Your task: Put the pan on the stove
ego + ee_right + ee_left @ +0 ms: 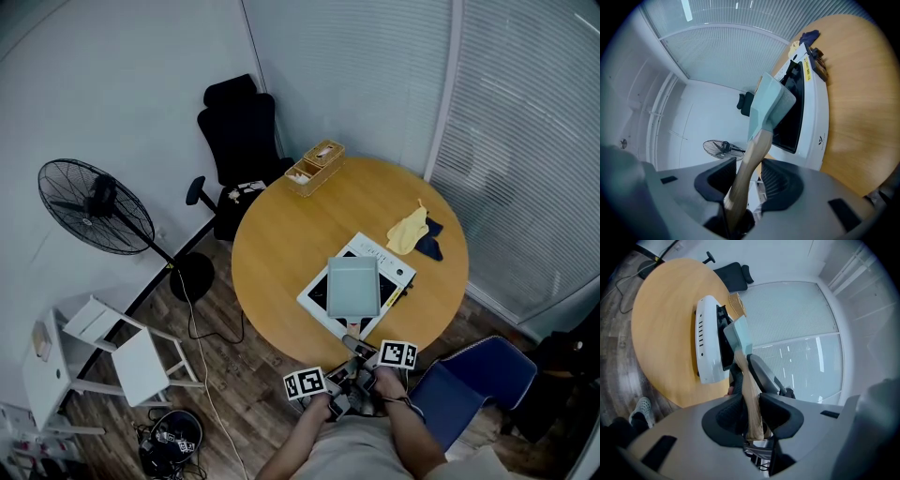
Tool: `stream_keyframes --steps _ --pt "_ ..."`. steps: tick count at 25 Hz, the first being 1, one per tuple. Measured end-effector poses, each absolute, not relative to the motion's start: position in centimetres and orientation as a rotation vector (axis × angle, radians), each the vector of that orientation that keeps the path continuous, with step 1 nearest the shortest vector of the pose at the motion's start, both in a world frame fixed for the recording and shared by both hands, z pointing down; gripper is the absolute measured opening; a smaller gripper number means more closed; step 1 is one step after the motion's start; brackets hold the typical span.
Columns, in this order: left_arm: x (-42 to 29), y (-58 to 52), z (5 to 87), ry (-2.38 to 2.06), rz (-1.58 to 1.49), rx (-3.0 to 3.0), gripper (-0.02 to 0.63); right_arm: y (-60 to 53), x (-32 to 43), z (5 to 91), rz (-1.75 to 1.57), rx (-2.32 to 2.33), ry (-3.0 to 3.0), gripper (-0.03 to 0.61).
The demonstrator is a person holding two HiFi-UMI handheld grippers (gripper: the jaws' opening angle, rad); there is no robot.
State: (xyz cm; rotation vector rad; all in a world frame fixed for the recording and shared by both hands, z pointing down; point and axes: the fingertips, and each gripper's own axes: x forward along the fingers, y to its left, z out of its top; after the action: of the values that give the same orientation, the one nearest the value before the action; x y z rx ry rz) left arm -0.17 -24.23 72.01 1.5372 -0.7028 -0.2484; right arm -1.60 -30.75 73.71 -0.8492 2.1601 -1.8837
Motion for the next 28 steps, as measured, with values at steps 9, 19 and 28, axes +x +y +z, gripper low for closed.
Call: stream_keyframes --steps 9,19,28 --pt "-0.8 -24.1 71.4 -0.803 -0.171 1.666 0.141 -30.8 -0.6 73.2 -1.82 -0.957 2.159 0.189" --pt "-2.6 -23.6 70.2 -0.91 -0.147 1.764 0.141 -30.4 2.7 70.5 -1.63 -1.092 2.245 0.201" --pt "-5.3 -22.1 67.9 -1.073 -0.004 1.931 0.141 -27.7 4.8 68.1 -1.262 -1.454 2.497 0.204"
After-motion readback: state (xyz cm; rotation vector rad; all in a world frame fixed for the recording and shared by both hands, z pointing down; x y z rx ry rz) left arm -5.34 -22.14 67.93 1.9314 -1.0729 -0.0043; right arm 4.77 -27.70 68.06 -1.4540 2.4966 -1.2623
